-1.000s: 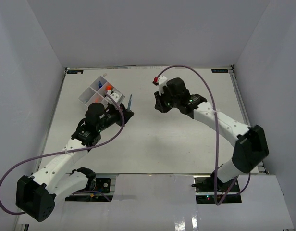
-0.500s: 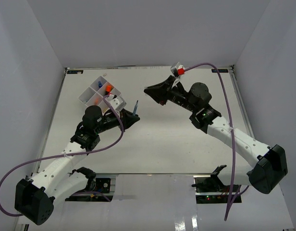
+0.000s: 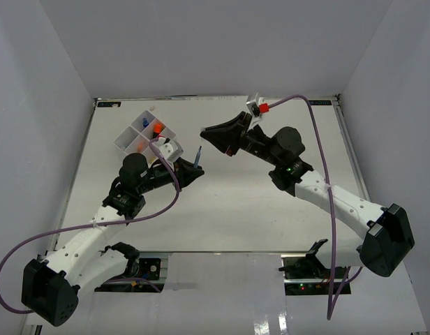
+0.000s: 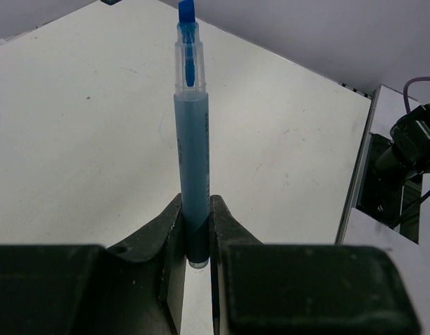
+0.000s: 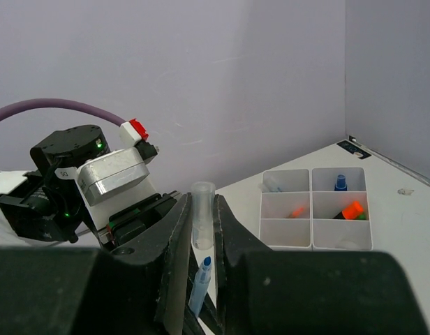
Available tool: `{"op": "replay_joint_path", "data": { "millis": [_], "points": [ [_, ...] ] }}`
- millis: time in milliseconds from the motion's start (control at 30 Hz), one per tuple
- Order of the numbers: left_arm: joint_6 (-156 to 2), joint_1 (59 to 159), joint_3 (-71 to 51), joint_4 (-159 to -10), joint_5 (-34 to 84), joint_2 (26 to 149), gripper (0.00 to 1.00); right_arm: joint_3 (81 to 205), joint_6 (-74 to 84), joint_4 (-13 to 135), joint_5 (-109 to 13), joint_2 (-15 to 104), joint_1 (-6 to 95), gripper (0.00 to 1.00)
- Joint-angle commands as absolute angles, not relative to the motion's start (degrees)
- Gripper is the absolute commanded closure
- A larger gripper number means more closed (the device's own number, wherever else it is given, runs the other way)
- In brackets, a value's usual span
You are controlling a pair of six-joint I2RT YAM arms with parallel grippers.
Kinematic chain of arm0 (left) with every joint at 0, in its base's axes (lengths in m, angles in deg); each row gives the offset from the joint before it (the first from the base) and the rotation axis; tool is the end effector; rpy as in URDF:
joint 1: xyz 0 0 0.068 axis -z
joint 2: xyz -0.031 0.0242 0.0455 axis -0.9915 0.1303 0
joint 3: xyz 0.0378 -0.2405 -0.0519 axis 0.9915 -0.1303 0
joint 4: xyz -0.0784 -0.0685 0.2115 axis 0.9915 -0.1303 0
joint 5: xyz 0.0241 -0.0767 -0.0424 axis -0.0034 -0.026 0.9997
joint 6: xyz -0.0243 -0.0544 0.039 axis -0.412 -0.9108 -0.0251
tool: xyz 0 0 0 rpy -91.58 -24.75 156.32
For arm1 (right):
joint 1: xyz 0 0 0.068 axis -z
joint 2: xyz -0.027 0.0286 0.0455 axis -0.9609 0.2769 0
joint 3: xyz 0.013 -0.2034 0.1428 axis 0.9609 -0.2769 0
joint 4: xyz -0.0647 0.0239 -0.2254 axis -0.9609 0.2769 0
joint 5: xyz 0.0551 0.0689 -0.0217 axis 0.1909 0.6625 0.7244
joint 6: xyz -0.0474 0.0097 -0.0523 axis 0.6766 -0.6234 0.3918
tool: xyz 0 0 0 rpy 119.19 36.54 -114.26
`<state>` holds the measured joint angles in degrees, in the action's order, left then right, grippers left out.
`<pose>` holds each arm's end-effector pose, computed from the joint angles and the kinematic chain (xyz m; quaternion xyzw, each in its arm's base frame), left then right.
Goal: Sort the stationery into containers
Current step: Close the pen cap on the pen.
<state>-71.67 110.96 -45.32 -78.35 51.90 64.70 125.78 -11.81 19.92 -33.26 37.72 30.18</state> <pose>0.1772 -0.1343 0.2889 0.3349 0.6609 -0.4025 0.5376 0.1999 0.2218 0.3945 -0.2524 0.4938 0.5431 0.6306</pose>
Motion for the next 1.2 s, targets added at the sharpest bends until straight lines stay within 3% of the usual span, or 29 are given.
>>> {"op": "replay_joint_path", "data": {
  "millis": [0, 900, 1167],
  "points": [
    [-71.83, 110.73, -46.17, -76.38, 52.53, 63.26, 1.00, 125.15, -13.26, 14.69, -31.99, 38.49, 29.54, 0.92],
    [-73.49, 110.73, -48.63, -72.43, 51.12, 59.92, 1.00, 121.38, -13.61, 12.23, -31.37, 38.67, 27.87, 0.92],
    [-77.62, 110.73, -50.30, -64.26, 52.18, 61.58, 1.00, 119.88, -14.05, 10.30, -31.02, 38.58, 27.08, 0.92]
  ]
}}
